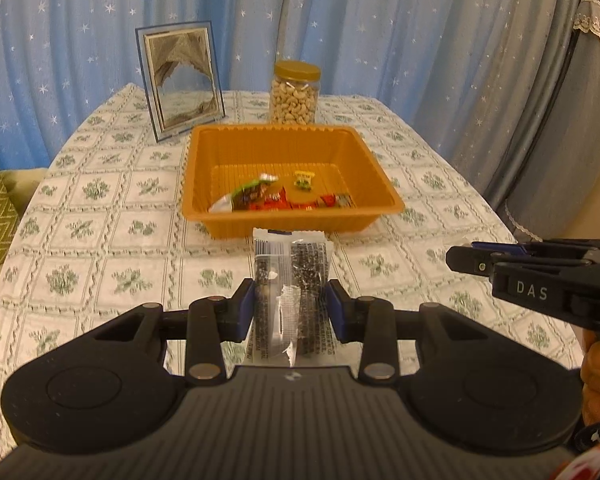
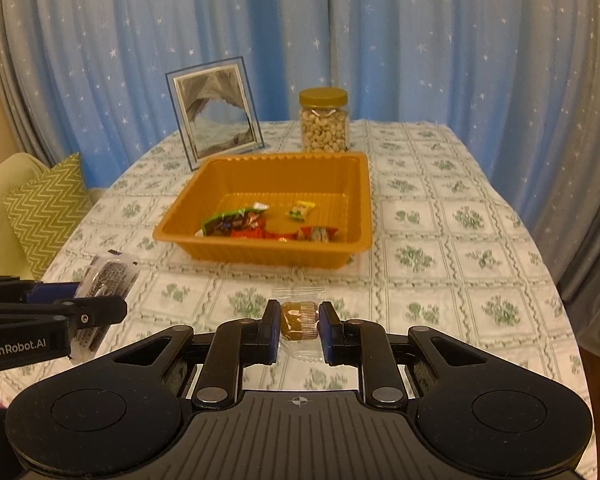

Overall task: Organize snacks
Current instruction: 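Carry the clear packet and brown sweet over the orange tray with both tools, then open the left tool over the tray while the right tool releases the brown sweet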

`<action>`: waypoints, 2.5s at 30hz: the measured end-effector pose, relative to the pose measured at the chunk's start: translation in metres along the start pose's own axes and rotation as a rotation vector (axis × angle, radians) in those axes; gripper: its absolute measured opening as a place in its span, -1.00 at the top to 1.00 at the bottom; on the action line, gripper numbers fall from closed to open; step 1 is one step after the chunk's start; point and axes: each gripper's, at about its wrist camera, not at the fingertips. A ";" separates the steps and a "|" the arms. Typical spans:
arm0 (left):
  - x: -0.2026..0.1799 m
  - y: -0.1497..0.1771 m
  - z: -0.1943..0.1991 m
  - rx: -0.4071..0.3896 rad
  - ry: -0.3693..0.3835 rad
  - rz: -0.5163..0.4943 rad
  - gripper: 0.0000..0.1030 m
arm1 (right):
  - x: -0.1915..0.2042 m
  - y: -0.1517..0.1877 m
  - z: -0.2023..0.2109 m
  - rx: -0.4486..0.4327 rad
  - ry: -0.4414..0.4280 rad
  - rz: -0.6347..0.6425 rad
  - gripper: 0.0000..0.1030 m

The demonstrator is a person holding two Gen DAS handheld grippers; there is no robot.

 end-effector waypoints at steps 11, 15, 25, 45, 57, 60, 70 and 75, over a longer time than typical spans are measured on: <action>0.013 -0.034 -0.017 -0.023 0.000 -0.008 0.33 | 0.000 -0.029 -0.022 0.000 -0.015 0.011 0.60; 0.016 -0.046 -0.028 -0.020 0.004 -0.012 0.33 | -0.002 -0.040 -0.032 0.004 -0.015 0.010 0.60; 0.026 -0.075 -0.058 -0.012 0.012 -0.024 0.33 | -0.010 -0.070 -0.061 0.011 -0.021 0.012 0.60; 0.044 -0.140 -0.131 0.009 0.015 -0.051 0.33 | -0.023 -0.128 -0.142 0.065 -0.049 -0.026 0.60; 0.051 -0.155 -0.173 0.052 0.001 -0.070 0.33 | -0.034 -0.139 -0.184 0.120 -0.039 -0.050 0.60; 0.053 -0.156 -0.181 0.059 0.001 -0.061 0.33 | -0.036 -0.140 -0.189 0.128 -0.038 -0.058 0.60; 0.064 -0.156 -0.201 0.068 0.002 -0.017 0.31 | -0.040 -0.143 -0.195 0.129 -0.033 -0.066 0.60; 0.070 -0.155 -0.200 0.057 0.003 0.007 0.07 | -0.040 -0.143 -0.195 0.127 -0.034 -0.070 0.60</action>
Point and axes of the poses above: each gripper's, at about its wrist camera, not at the fingertips, and z roughly against the way its jaws point, x to its left, y to its underside, and after that the axes turned 2 degrees about -z, right-handed
